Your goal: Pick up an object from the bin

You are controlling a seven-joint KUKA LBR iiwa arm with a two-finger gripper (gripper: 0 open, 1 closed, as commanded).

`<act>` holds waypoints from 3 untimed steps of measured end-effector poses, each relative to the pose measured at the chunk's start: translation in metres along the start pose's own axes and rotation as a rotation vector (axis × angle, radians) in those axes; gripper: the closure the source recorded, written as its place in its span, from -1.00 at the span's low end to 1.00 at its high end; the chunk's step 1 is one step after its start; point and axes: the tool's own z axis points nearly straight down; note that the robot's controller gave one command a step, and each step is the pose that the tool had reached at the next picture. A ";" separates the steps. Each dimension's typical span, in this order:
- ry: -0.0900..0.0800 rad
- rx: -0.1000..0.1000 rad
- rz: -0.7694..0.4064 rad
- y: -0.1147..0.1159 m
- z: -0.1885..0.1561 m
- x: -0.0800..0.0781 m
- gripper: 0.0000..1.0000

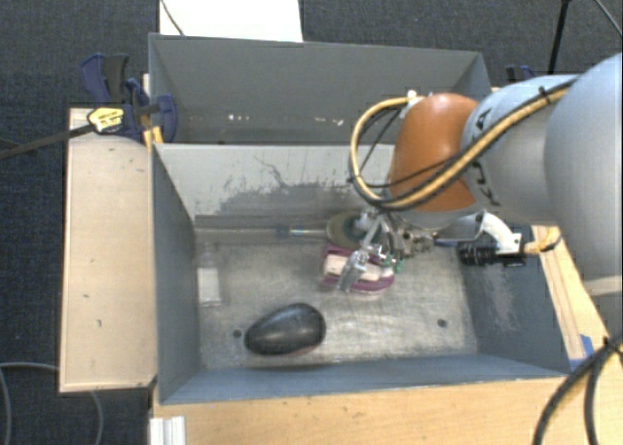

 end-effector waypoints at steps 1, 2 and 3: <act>-0.002 -0.003 0.075 0.002 0.010 -0.004 -1.00; -0.002 -0.004 0.089 0.002 0.011 -0.004 -1.00; -0.003 -0.004 0.089 0.002 0.011 -0.005 1.00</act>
Offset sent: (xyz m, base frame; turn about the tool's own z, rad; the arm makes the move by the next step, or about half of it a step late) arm 0.0031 -0.0060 -0.0341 0.1011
